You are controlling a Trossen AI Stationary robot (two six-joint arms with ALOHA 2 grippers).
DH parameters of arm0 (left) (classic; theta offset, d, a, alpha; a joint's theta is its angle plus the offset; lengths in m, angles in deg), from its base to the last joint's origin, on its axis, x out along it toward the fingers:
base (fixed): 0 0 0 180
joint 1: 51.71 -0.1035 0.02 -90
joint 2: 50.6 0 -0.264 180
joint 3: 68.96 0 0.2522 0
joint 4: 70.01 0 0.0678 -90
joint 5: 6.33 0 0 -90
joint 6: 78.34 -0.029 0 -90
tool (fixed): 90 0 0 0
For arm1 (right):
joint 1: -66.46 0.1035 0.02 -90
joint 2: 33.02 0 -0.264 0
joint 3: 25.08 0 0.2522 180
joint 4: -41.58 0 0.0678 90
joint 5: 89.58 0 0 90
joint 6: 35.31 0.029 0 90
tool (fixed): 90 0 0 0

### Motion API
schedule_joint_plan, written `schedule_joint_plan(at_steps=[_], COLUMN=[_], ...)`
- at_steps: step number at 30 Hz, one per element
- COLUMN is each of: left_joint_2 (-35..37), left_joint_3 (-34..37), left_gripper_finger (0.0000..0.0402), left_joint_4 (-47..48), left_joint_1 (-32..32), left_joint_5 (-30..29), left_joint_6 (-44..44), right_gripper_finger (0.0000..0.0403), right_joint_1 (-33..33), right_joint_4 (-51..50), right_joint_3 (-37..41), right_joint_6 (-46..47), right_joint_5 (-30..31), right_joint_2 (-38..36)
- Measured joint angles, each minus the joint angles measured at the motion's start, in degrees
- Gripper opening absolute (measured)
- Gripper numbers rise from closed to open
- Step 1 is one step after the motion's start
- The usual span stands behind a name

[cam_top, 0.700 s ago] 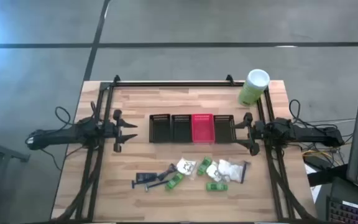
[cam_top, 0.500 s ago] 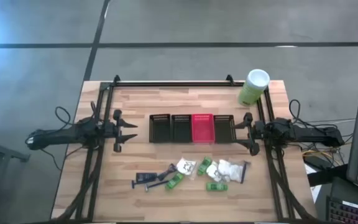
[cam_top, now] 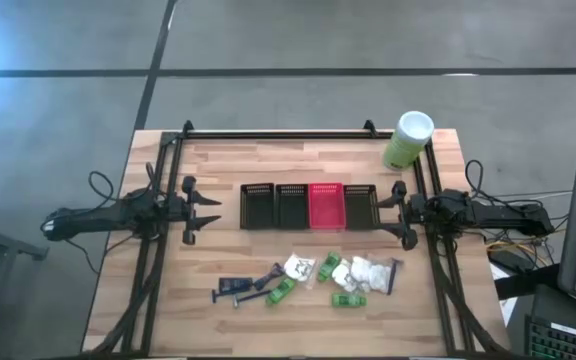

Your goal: Pick & Place Travel size toiletries

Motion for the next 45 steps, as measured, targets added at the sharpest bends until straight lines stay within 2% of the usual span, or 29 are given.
schedule_joint_plan(at_steps=[14, 45], left_joint_2=[0.0, 0.0], left_joint_3=[0.0, 0.0], left_gripper_finger=[0.0177, 0.0177], left_joint_4=[0.0, 0.0], left_joint_1=[0.0, 0.0], left_joint_5=[0.0, 0.0], left_joint_6=[0.0, 0.0], right_gripper_finger=[0.0231, 0.0325], right_joint_1=[0.0, 0.0], right_joint_4=[0.0, 0.0], right_joint_3=[0.0, 0.0], right_joint_6=[0.0, 0.0], right_joint_5=[0.0, 0.0], right_joint_2=[0.0, 0.0])
